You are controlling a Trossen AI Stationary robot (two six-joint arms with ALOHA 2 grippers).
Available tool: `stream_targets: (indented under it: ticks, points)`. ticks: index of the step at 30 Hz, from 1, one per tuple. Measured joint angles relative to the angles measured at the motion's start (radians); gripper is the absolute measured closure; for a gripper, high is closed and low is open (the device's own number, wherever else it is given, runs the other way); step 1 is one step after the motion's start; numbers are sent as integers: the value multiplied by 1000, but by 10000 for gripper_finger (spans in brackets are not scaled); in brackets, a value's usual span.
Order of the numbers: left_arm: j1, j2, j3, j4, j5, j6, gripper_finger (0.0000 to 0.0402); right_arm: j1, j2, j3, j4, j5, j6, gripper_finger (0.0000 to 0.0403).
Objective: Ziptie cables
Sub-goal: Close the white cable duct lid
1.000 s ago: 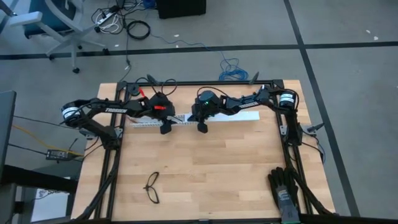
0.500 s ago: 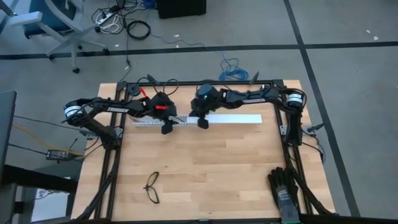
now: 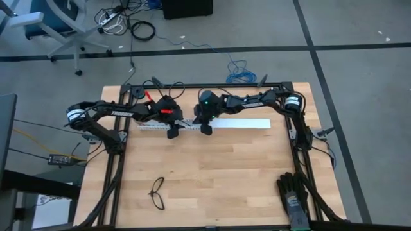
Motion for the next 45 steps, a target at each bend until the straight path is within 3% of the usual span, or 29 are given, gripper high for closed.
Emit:
stream_targets:
  ticks: [10,16,26,45]
  points:
    - [-2,1,2,20,-4,-3,188,6,-92,-3,-70,25,-31,403]
    - [-1,1,2,20,-9,1,188,-1,-138,-31,-227,103,-23,403]
    - [-5,0,0,24,-14,-1,188,-5,0,25,-57,8,-23,403]
    - [-14,3,4,105,-5,-30,188,2,-102,24,-80,6,-54,403]
